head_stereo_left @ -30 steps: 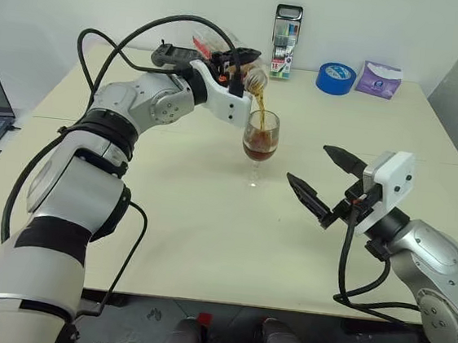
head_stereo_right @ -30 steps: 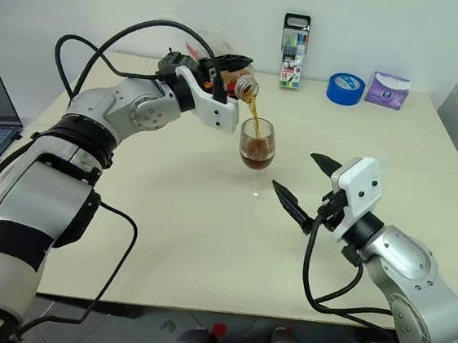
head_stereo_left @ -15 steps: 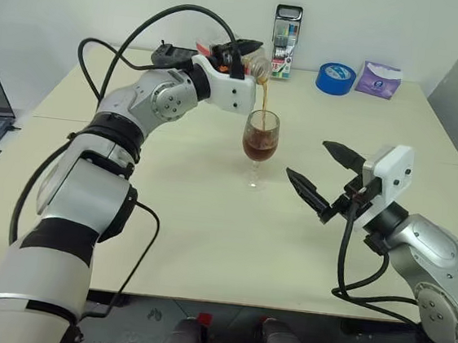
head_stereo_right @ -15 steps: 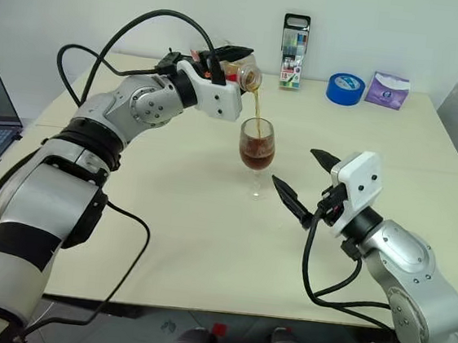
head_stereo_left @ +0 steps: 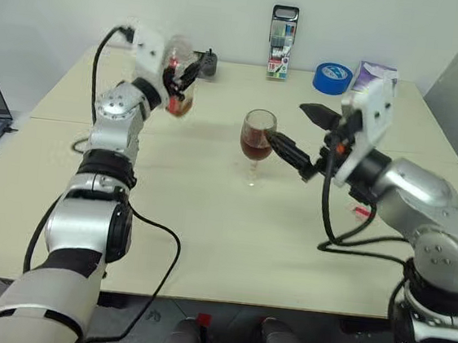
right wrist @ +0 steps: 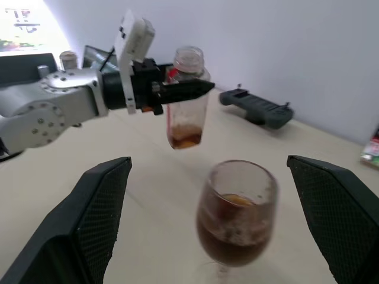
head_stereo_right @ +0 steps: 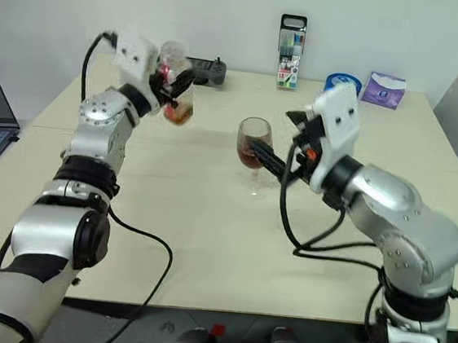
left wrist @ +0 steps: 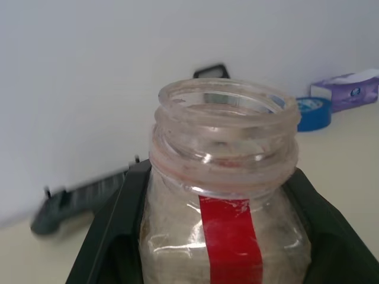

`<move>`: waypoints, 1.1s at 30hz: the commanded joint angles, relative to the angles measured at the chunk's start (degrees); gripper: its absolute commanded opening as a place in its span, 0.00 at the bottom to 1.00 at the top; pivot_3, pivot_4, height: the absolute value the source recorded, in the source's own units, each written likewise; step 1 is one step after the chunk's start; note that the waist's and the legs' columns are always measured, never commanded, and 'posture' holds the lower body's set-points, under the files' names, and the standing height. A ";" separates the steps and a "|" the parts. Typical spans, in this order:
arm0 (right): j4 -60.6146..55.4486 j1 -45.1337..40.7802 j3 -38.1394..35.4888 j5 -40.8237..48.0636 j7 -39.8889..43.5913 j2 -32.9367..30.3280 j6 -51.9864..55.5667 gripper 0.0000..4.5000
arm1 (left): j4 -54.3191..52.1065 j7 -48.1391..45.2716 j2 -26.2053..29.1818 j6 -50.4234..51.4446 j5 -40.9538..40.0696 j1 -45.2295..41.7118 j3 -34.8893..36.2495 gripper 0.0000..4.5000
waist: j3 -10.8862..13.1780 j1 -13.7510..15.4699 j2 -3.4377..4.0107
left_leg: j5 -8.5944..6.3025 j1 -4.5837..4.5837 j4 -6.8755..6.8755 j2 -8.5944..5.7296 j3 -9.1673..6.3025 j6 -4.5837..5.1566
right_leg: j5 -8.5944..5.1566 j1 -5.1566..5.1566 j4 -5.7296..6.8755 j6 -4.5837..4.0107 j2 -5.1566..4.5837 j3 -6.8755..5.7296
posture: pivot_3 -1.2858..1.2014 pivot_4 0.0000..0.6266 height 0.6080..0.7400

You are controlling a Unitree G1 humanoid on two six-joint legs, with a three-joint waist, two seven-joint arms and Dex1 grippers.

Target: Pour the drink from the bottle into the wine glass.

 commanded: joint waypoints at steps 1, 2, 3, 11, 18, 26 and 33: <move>0.22 -2.56 0.80 2.74 1.32 -1.52 4.87 1.00 | -10.72 3.45 -0.61 8.33 -3.85 5.51 3.12 0.48 | -0.04 0.16 -0.07 | 0.00 0.00 0.00 -0.02 0.00 0.00 | 0.00 0.00 -0.02 0.00 -0.04 0.00 | 0.52 0.24 1.00; 0.58 -2.75 1.05 2.84 1.67 -1.83 5.25 1.00 | -13.25 3.90 -0.99 9.56 -4.00 7.53 3.05 0.48 | -0.07 0.32 -0.12 | 0.00 -0.01 0.00 -0.05 -0.01 0.00 | 0.00 0.01 -0.03 0.00 -0.09 0.03 | 0.52 0.24 1.00; 0.78 -2.80 1.56 2.79 2.28 -2.13 5.31 1.00 | -15.50 4.60 -1.37 9.91 -3.62 9.50 2.62 0.48 | -0.08 0.48 -0.13 | 0.00 -0.04 0.02 -0.06 -0.03 0.00 | 0.00 0.00 -0.03 0.00 -0.10 0.05 | 0.52 0.24 1.00; 1.30 -3.03 4.63 1.37 4.18 -2.12 4.23 1.00 | -25.33 11.04 -2.29 8.09 2.08 19.44 -0.24 0.64 | -0.14 0.67 -0.18 | -0.01 0.02 0.05 -0.10 0.05 0.00 | 0.00 0.02 0.01 0.00 -0.18 0.10 | 0.52 0.24 1.00; 1.74 -3.17 5.36 0.72 5.21 -2.76 3.64 1.00 | -30.04 12.92 -2.89 11.96 0.42 22.24 0.97 0.99 | -0.17 0.65 -0.16 | -0.01 0.03 0.02 -0.07 0.06 0.01 | 0.00 0.01 0.02 0.00 -0.23 0.09 | 0.52 0.24 1.00; 2.17 -2.90 6.48 -1.08 6.99 -2.83 2.16 1.00 | -38.57 13.43 -2.69 17.00 0.09 26.93 0.82 0.99 | -0.17 0.64 -0.16 | -0.01 0.04 0.01 -0.09 0.07 0.01 | 0.00 0.02 -0.02 0.00 -0.22 0.09 | 0.52 0.24 1.00; 2.96 -1.44 4.95 -1.07 9.10 -3.33 0.06 1.00 | -56.86 15.03 -4.24 23.79 -4.08 36.97 3.47 0.99 | -0.17 0.67 -0.16 | -0.02 0.03 -0.01 -0.05 0.04 0.01 | 0.00 0.04 -0.07 0.00 -0.36 0.14 | 0.52 0.24 1.00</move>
